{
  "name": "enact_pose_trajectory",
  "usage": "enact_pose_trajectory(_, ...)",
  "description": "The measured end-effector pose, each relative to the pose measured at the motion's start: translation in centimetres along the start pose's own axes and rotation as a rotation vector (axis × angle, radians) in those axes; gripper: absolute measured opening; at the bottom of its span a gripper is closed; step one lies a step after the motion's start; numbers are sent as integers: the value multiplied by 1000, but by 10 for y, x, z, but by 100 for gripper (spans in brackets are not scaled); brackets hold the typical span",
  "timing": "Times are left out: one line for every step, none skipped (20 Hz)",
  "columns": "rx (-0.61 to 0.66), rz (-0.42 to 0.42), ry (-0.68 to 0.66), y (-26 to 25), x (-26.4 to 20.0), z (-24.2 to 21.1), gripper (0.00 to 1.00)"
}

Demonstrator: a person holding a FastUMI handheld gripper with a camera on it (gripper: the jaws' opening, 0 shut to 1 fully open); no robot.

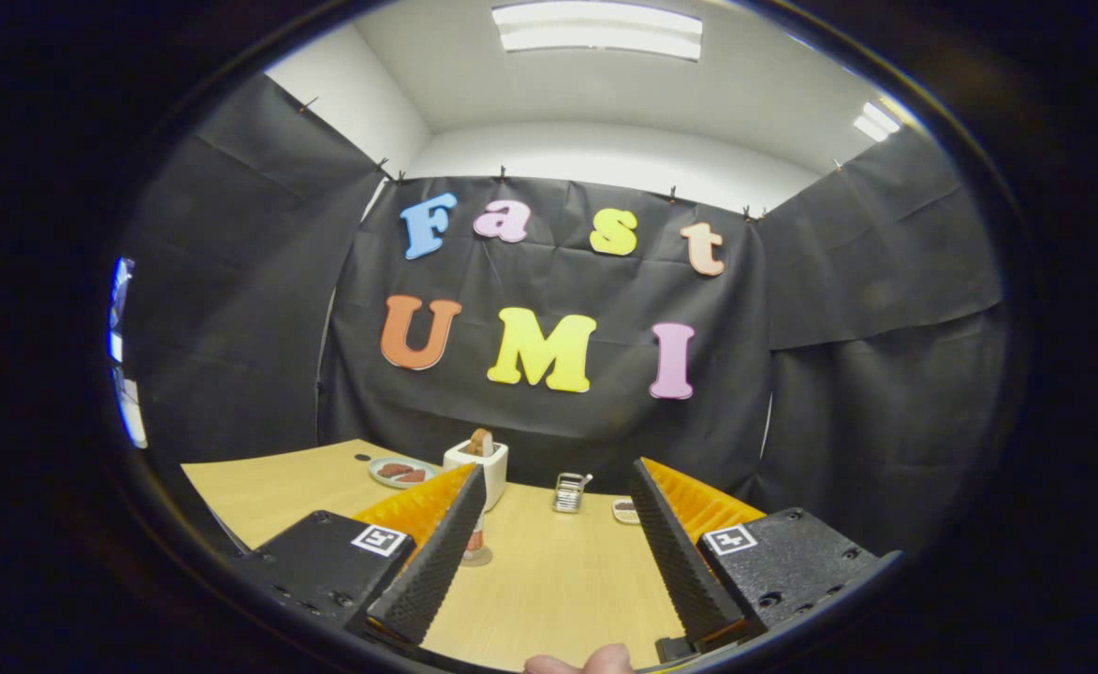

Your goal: Take the bottle from table, then pour the juice into the cup, finally place the bottle on the coaster

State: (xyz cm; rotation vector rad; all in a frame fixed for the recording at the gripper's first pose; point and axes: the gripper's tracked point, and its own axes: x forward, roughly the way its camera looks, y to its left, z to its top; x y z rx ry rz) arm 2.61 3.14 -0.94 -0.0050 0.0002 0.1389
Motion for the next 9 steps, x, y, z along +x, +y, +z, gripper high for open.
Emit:
enact_pose_trajectory(6, -7, -5, 0, -1, 3, 99)
enact_pose_trajectory(13, -11, -10, 1, 0, 6, 99)
enact_pose_trajectory(17, -18, -13, 1, -1, 7, 99)
enact_pose_trajectory(19, -20, -15, 1, -1, 8, 99)
enact_pose_trajectory(18, -28, -20, 1, -1, 9, 99)
enact_pose_trajectory(18, -37, -24, 0, -1, 11, 99)
enact_pose_trajectory(18, -42, -28, 0, -3, 12, 99)
enact_pose_trajectory(22, -53, -33, -2, -5, 13, 99)
enact_pose_trajectory(27, -66, -38, -4, -8, 13, 99)
